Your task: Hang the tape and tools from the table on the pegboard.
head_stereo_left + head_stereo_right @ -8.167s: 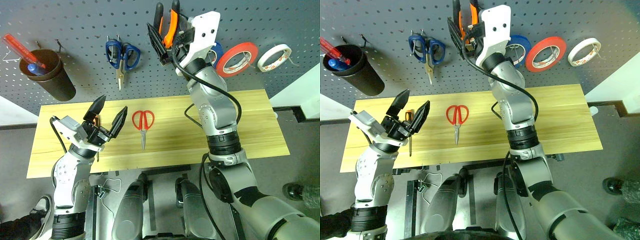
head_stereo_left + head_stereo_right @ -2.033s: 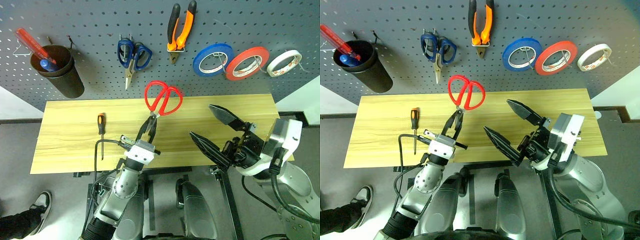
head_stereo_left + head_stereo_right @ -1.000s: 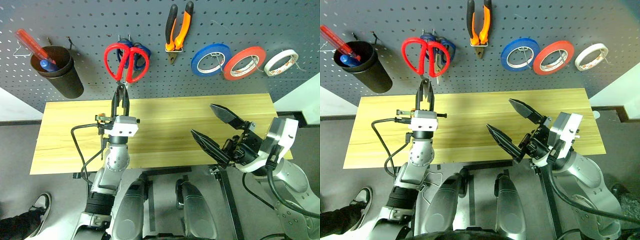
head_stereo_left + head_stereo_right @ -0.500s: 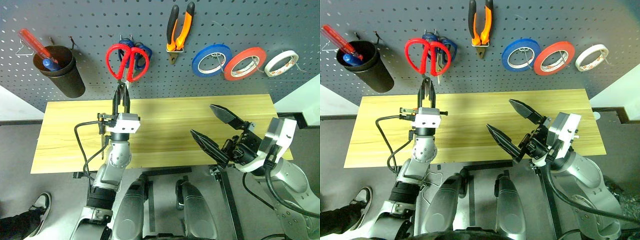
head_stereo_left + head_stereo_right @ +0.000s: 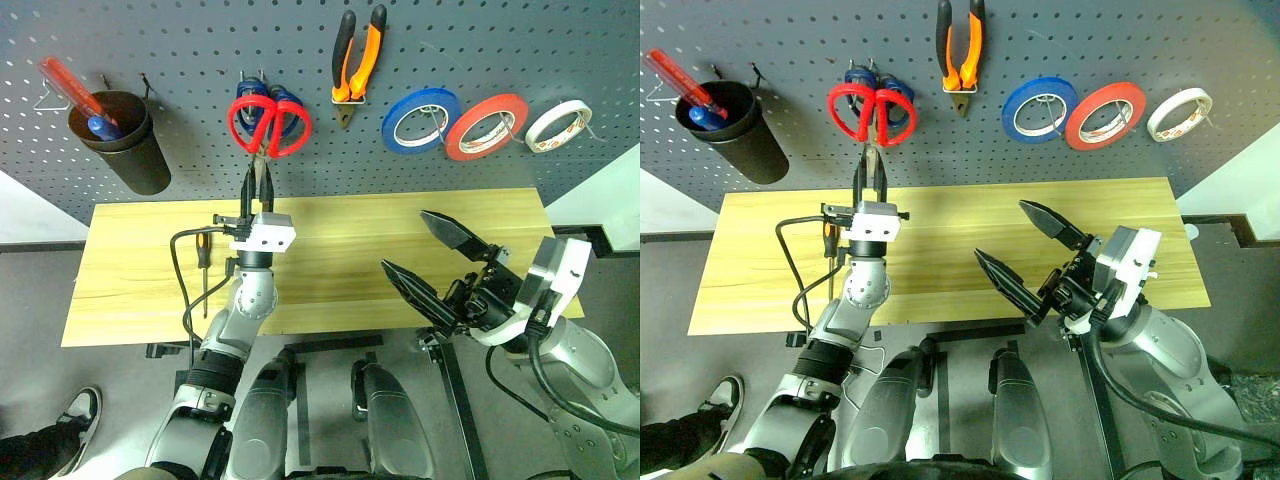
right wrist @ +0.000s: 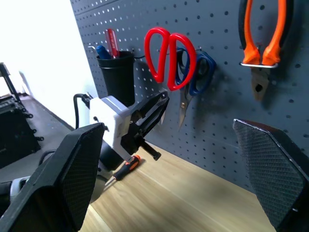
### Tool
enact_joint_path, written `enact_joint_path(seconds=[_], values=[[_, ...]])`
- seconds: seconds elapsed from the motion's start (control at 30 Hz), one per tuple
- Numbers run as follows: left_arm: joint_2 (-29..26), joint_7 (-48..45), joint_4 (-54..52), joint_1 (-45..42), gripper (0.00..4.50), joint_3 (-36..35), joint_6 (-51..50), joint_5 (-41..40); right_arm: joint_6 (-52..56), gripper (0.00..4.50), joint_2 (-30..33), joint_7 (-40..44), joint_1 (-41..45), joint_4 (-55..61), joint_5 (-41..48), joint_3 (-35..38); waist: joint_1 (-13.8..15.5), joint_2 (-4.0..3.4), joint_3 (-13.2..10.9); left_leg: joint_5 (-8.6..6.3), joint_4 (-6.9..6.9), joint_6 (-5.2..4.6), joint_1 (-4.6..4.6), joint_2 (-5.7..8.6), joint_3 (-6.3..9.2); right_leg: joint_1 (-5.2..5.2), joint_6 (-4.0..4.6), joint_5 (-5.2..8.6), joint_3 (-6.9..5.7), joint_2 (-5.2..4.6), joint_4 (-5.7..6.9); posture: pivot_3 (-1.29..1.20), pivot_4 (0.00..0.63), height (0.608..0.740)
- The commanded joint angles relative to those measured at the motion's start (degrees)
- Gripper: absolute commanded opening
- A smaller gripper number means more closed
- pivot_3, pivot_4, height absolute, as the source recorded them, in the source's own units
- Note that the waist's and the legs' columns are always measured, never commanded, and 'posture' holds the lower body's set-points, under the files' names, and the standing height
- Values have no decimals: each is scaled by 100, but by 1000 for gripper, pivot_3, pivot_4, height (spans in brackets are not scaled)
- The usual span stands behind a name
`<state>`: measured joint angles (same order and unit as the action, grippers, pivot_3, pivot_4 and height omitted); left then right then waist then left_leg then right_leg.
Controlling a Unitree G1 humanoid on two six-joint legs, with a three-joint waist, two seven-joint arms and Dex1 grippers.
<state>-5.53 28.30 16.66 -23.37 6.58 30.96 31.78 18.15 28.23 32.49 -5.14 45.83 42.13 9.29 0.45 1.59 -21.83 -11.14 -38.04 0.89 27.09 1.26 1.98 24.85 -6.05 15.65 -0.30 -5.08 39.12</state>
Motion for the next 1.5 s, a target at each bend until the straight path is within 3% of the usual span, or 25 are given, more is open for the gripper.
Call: enact_joint_path(seconds=[0.03,0.87,1.23,1.37,1.5], values=[[24,-73,-366,201,237,128,148,-61,-116,4500,24,16,-58,181,-15,9,1,0,0,0,0,0,0,0,0,0,0,0,1,-2,0,-11,337,714],[-73,203,311,-547,237,-123,-127,-174,-100,4500,37,32,-150,198,-149,-53,12,0,0,0,0,0,0,0,-1,0,1,-2,0,4,0,-14,342,714],[22,303,1723,-1319,237,-353,-583,-612,-92,4500,61,11,-209,235,-124,-31,10,0,0,0,-1,0,1,1,-1,0,0,-2,-1,5,0,-19,348,714],[30,143,1691,-1225,237,-256,-620,-652,-99,4500,76,10,-224,266,-97,0,-9,0,0,0,-1,0,0,1,-2,0,0,-2,0,4,0,-20,345,714],[38,-143,1478,-997,1632,-224,-907,-763,-104,4500,92,23,-211,264,-71,13,-30,0,1,0,0,1,-6,0,-2,-4,0,-2,0,5,0,-18,344,714]])
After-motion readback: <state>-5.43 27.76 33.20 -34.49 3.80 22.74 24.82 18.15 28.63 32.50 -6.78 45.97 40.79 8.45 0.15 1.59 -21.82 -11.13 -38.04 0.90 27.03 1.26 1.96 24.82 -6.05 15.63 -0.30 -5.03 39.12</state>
